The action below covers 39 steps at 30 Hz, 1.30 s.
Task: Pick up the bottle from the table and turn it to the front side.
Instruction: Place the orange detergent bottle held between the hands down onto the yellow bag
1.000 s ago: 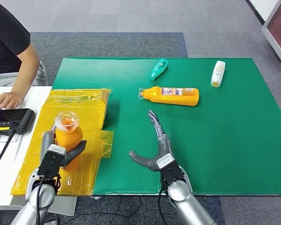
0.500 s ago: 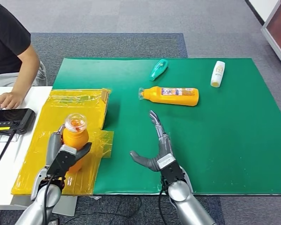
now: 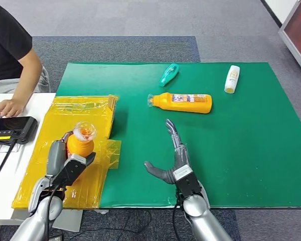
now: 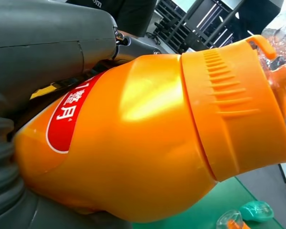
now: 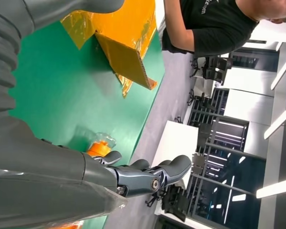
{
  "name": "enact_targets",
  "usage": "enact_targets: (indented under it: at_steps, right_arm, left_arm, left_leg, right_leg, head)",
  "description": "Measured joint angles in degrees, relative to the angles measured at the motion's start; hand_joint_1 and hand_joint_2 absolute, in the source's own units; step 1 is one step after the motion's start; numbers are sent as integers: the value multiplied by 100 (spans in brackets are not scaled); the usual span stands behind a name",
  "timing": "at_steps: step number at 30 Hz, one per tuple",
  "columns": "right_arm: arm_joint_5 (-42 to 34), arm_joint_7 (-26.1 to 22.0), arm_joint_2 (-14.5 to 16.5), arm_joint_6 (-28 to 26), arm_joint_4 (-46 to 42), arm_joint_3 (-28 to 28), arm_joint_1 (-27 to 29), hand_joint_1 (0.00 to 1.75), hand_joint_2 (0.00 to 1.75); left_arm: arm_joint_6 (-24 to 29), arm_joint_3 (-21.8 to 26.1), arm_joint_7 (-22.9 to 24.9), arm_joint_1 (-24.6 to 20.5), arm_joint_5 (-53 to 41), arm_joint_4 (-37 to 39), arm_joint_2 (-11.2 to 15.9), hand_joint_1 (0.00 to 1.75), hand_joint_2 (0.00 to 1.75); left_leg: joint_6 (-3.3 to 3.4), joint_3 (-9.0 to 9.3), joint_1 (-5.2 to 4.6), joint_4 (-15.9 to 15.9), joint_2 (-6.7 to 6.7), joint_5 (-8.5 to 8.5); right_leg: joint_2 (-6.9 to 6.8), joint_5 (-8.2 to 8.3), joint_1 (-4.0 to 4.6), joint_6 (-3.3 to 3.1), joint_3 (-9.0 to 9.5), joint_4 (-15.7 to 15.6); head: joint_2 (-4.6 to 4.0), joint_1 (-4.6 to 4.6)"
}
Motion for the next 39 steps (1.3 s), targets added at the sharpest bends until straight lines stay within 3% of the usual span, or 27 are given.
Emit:
enact_targets:
  at_steps: [29,39]
  right_arm:
    - [134,-87,162,40,48,27,-116,0,175]
    - [129,-105,165,7,95,61,-157,0,175]
  left_arm:
    - [65,-201,-277,-721,103,1264,-421,175,175]
    - [128,-297,-334,-828,149,1488,-440,175,175]
  left_leg:
    - [12,64,-1,-1,-17,14]
    - [16,85,-2,-3,-26,17]
  right_leg:
    - [-16,2,-4,11,85,-2]
    - [-23,-10,-6,-3,114,-3]
  head:
    - [0,1]
    - [0,1]
